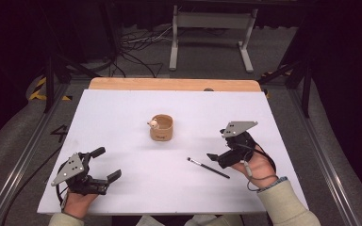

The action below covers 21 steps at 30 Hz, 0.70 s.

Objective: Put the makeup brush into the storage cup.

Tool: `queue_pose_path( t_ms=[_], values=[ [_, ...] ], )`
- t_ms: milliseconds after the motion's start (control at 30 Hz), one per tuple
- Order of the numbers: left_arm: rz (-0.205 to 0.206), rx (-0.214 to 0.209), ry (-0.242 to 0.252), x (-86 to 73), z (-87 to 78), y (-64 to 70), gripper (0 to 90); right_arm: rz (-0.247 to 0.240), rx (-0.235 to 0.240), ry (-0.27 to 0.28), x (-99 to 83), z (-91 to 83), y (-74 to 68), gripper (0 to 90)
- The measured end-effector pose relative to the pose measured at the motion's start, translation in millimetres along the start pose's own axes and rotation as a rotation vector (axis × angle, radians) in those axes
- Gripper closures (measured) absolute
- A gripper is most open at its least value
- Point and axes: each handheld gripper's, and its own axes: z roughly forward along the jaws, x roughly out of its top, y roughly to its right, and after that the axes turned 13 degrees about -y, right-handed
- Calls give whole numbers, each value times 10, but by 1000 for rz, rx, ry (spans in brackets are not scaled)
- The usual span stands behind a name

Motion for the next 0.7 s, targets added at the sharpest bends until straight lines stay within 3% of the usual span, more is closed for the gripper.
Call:
queue_pose_path(
  t_ms=[467,700],
  values=[
    [-8,-19,-29,10,22,17,5,-35,34,-184,204,60,36,133],
    [10,-17,-43,12,25,19,5,-58,50,-293,284,136,38,166]
  ],
)
